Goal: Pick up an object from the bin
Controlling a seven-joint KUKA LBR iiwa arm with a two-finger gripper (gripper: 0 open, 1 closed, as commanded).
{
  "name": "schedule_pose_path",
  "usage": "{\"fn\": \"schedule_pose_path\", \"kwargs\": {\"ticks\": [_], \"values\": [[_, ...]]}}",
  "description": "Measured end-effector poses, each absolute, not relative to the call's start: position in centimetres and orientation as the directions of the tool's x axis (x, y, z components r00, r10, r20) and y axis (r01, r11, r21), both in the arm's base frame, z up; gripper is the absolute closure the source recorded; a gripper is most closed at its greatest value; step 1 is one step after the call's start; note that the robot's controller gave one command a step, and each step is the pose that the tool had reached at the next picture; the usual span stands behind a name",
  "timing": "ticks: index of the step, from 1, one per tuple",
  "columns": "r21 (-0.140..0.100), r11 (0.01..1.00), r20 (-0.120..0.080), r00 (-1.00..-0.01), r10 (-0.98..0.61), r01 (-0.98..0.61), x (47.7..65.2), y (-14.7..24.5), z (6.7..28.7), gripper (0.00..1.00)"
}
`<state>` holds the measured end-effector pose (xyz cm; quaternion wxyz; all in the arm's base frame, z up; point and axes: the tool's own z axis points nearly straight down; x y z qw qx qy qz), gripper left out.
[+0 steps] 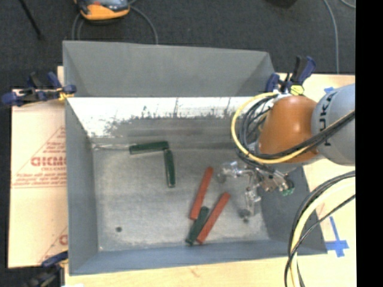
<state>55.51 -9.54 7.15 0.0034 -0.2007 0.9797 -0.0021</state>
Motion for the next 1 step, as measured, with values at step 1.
{"fn": "schedule_pose_path", "kwargs": {"ticks": [1], "values": [[-0.005, 0.919, -0.006, -0.919, -0.394, -0.394, 55.51, -9.52, 7.14, 0.00]]}}
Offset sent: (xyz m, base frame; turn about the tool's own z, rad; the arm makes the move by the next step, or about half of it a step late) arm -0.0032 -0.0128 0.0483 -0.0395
